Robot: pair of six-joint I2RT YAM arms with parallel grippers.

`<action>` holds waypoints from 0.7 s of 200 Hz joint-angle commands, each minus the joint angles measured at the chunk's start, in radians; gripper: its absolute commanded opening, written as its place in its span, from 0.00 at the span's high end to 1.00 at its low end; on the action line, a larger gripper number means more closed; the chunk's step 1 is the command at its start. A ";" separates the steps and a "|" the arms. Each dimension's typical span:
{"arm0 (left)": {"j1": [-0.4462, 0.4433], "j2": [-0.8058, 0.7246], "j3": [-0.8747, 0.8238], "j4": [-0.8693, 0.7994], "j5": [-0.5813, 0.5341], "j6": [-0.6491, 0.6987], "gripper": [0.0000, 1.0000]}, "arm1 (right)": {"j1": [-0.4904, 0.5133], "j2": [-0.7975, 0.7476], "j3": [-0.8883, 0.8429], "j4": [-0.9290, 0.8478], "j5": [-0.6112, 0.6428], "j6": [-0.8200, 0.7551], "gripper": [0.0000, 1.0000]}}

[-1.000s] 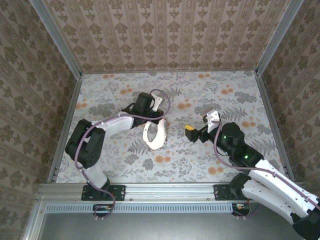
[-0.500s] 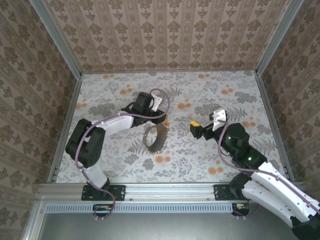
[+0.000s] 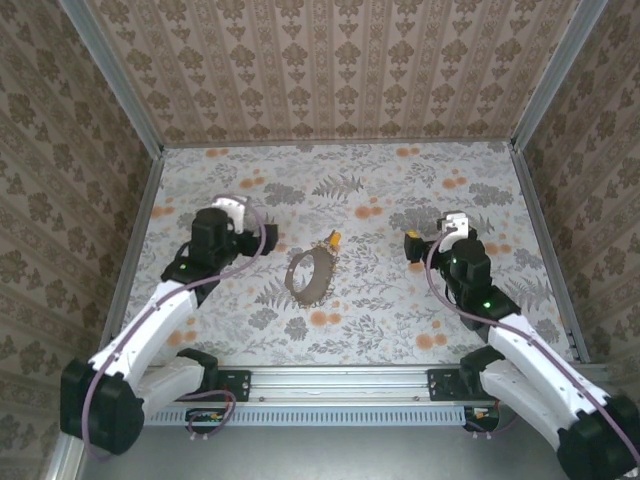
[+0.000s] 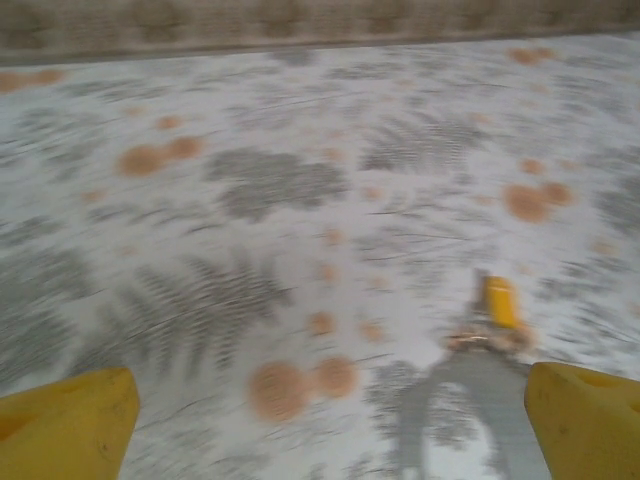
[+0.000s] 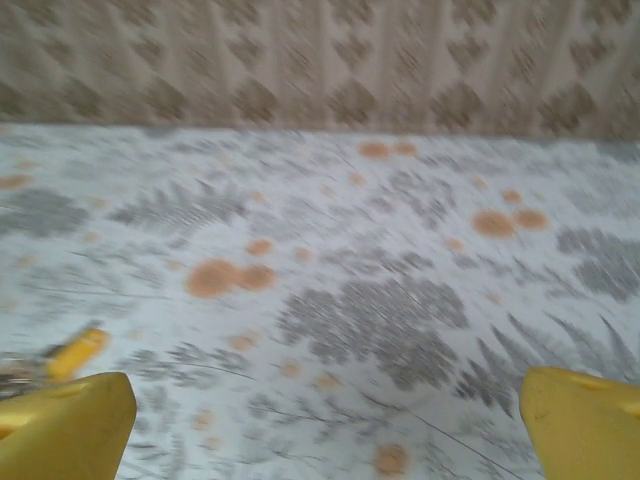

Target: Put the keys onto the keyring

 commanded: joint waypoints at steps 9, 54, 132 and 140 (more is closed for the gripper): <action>0.056 -0.054 -0.066 -0.034 -0.253 -0.059 0.00 | -0.095 0.128 -0.078 0.312 -0.099 -0.070 0.00; 0.123 -0.033 -0.151 0.115 -0.397 -0.011 0.00 | -0.198 0.372 -0.081 0.517 -0.072 -0.090 0.00; 0.308 0.243 -0.295 0.696 -0.285 0.136 0.00 | -0.261 0.705 0.000 0.682 -0.091 -0.078 0.00; 0.318 0.307 -0.295 0.749 -0.260 0.153 0.00 | -0.275 0.717 -0.009 0.713 -0.108 -0.068 0.00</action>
